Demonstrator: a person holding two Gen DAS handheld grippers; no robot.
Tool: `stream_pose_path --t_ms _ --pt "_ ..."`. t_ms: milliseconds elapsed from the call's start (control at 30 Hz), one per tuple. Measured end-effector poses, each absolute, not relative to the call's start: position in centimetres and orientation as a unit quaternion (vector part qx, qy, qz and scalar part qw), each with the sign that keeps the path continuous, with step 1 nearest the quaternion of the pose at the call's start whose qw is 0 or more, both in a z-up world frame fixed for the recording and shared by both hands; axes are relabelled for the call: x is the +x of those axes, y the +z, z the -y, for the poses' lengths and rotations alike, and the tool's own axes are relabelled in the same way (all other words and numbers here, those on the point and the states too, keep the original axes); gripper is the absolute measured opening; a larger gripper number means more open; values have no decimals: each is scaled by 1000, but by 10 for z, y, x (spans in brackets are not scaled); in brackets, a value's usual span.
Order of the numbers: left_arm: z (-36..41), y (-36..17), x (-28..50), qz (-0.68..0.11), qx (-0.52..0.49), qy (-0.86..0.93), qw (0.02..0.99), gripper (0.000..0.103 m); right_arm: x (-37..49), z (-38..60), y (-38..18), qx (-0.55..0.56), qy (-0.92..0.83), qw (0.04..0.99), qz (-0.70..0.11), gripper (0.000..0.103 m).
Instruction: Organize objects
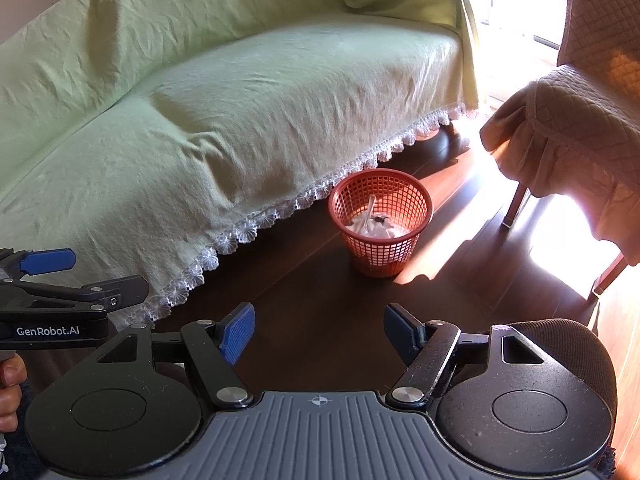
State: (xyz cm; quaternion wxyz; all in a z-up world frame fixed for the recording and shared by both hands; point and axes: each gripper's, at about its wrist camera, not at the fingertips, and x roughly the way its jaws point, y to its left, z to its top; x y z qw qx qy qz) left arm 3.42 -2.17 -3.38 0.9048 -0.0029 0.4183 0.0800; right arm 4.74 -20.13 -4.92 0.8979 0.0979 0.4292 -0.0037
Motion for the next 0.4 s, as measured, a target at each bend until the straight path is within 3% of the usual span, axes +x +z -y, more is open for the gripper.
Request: stream_pose_path --t_ms 400 --pt "21 -30 33 -410 6 65 910 102 43 200 -48 99 -2 901 -423 69"
